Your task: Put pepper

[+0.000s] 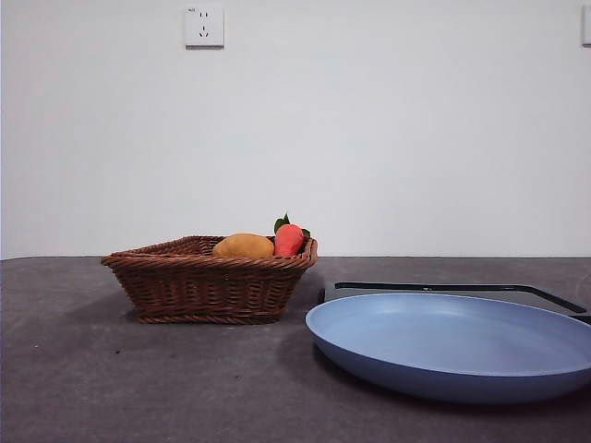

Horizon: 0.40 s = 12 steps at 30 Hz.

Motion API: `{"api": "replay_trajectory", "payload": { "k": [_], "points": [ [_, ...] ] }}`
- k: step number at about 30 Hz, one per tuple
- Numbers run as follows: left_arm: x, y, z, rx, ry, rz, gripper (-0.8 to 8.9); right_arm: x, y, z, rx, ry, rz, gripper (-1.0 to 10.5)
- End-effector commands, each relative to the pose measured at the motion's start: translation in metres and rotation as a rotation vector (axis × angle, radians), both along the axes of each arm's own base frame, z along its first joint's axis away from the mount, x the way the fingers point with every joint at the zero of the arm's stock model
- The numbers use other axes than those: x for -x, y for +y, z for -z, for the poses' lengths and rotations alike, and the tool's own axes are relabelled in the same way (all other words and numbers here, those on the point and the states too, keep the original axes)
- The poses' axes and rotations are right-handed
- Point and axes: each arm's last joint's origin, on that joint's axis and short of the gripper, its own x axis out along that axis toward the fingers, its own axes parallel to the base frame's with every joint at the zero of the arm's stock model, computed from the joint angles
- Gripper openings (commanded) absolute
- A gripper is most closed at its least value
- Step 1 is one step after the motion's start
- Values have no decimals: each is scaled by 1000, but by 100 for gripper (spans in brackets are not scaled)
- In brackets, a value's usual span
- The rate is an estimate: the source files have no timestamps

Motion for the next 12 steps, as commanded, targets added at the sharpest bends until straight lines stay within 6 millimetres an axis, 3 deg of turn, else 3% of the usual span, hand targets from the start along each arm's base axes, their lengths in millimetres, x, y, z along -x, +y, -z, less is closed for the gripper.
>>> {"api": "replay_trajectory", "payload": {
  "k": [1, 8, 12],
  "points": [
    [0, 0, 2, 141, 15, -23, 8, 0, 0, 1, -95, 22, 11, 10],
    [0, -3, -1, 262, 29, 63, 6, 1, 0, -8, -187, 14, 17, 5],
    [3, -4, -19, 286, 5, 112, 6, 3, 0, -26, -217, -14, 17, 5]
  ]
}}
